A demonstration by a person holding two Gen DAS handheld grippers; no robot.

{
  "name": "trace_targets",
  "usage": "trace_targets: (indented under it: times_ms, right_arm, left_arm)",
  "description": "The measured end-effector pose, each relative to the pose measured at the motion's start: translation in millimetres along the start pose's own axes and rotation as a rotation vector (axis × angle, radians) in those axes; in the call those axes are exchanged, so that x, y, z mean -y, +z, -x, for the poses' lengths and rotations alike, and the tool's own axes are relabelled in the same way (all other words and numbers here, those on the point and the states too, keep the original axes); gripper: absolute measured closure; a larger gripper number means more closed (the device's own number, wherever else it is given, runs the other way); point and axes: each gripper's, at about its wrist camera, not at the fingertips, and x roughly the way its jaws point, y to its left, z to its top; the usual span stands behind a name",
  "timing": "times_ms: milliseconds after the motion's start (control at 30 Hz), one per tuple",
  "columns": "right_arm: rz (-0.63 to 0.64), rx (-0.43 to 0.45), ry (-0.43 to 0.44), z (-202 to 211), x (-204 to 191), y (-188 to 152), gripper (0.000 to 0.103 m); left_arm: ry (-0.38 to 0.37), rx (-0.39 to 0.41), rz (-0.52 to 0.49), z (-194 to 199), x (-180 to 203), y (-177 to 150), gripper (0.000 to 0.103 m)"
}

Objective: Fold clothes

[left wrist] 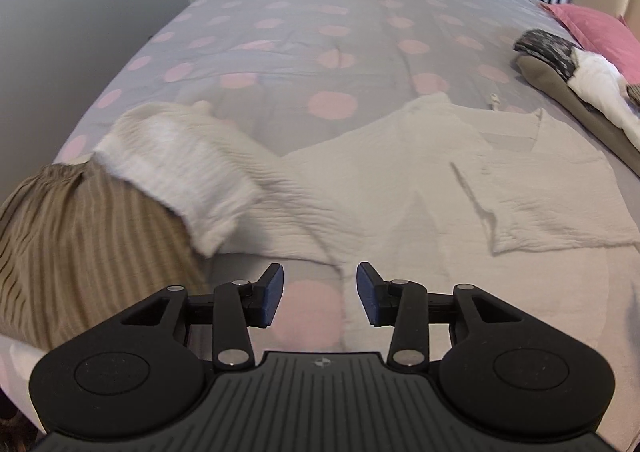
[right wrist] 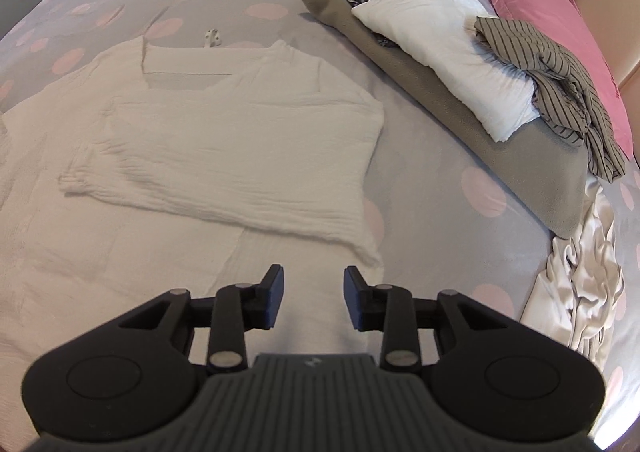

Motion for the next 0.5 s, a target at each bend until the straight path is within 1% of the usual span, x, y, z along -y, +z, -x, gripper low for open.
trace_targets:
  times_ms: [67,167,233,333,400,500]
  right_arm:
    - [0.008,0.001,0.017,5,-10,-2,0.062]
    - [0.038,0.014,0.034,10,-26,-4,0.059]
    - [0.061,0.023,0.037,12,-35,-5,0.059]
    - [0.071,0.02,0.042,9,-42,-1,0.059]
    - [0.07,0.015,0.049,6,-44,2,0.059]
    - [0.069,0.008,0.058,1,-47,7,0.059]
  left_arm:
    - [0.008,0.024,0.039,5,-15,1,0.063]
    - [0.028,0.075,0.094,12,-37,4,0.058]
    - [0.04,0.1,0.146,14,-52,7,0.056]
    - [0.027,0.103,0.229,8,-70,15,0.056]
    - [0.014,0.101,0.255,2,-75,20,0.054]
    - [0.043,0.1,0.278,-10,-82,29,0.05]
